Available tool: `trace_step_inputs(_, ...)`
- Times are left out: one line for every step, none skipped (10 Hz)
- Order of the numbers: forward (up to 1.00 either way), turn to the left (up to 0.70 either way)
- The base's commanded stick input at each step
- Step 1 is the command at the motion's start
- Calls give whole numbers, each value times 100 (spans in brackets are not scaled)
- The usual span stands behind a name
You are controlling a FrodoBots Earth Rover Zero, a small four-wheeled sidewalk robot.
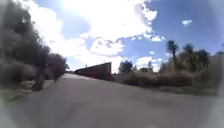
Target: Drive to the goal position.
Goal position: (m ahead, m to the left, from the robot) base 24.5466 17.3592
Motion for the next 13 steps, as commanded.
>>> trace_step_inputs(85,0)
trace_step_inputs(85,0)
trace_step_inputs(85,1)
trace_step_inputs(85,5)
trace_step_inputs(85,8)
trace_step_inputs(85,5)
trace_step_inputs(85,18)
trace_step_inputs(85,32)
trace_step_inputs(85,34)
trace_step_inputs(85,34)
trace_step_inputs(85,34)
trace_step_inputs(85,34)
trace_step_inputs(85,33)
